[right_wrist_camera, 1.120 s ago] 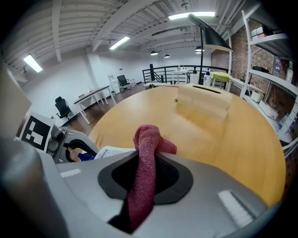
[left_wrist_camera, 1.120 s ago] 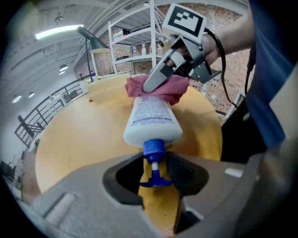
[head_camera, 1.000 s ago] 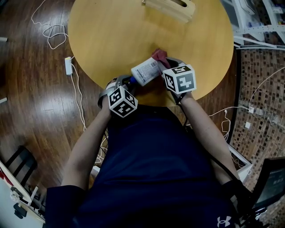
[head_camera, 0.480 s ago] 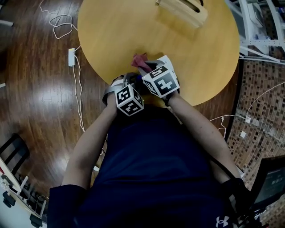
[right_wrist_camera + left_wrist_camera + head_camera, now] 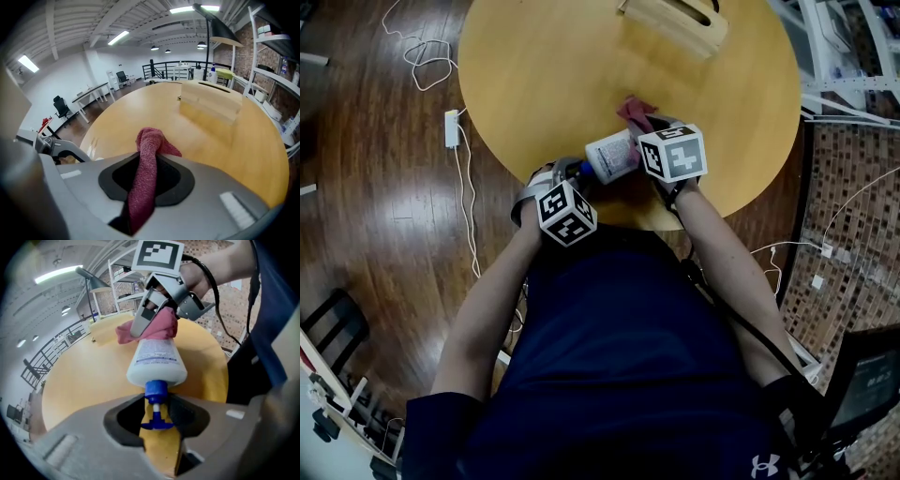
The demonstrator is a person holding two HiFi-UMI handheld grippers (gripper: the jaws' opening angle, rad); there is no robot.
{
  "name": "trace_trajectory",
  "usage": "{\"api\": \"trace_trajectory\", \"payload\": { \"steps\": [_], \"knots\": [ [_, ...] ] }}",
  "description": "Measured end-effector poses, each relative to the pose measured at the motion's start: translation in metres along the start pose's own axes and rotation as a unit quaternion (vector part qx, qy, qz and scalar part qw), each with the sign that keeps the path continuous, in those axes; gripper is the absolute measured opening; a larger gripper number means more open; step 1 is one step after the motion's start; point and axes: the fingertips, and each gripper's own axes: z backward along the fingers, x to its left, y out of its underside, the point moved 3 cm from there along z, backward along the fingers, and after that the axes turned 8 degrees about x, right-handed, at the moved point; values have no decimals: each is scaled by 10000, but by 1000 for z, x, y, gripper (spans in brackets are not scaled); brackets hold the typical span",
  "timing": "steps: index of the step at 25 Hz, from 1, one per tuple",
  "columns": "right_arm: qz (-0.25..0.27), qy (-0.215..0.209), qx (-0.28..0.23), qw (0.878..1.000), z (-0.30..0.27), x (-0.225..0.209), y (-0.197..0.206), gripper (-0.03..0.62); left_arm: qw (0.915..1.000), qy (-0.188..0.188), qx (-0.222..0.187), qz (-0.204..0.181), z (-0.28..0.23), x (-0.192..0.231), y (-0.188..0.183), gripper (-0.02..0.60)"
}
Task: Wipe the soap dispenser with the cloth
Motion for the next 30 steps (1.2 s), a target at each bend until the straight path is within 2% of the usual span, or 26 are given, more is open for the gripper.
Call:
{"api": "trace_trajectory", "payload": {
  "steps": [2,4,6,7,8,10,13,15,18,19,20,21,25,30],
  "knots": [
    [-243,21,-205,9995,3,-6,2,75,10000,21,-20,-37,-1,-1,4,149],
    [-447,-32,-455,9980,12,-10,7,75,9992,323,-125,194,1,-5,7,147],
    [-536,-82,-734,9958,31,-12,14,75,9910,938,-367,880,8,-10,7,147],
    [-553,-116,-879,9945,43,-14,18,75,9807,1311,-541,1345,14,-12,4,147],
    [-567,-152,-1011,9931,54,-15,24,75,9653,1703,-734,1840,22,-14,0,146],
    [-601,-248,-1227,9903,72,-15,35,77,9229,2464,-1132,2734,41,-17,-10,146],
    [-480,-602,-1523,9853,91,3,44,77,8595,3293,-1568,3582,58,-21,-17,146],
    [-135,-941,-1698,9809,97,31,44,77,8166,3682,-1762,4081,59,-20,-15,146],
    [576,-1369,-1869,9711,101,79,41,77,7460,4124,-1957,4849,58,-19,-10,146],
    [786,-1482,-1896,9674,101,94,40,77,7260,4212,-1997,5056,57,-19,-9,146],
    [959,-1575,-1894,9644,100,106,41,77,7114,4254,-2025,5214,57,-18,-7,146],
    [1089,-1640,-1859,9626,97,114,43,77,7030,4264,-2039,5314,56,-18,-6,146],
    [1203,-1607,-1738,9641,87,116,46,75,6955,4220,-2049,5443,57,-18,-2,146],
    [694,-912,-1672,9792,73,67,40,75,6846,4230,-2160,5529,62,-10,8,146]
  ]
}}
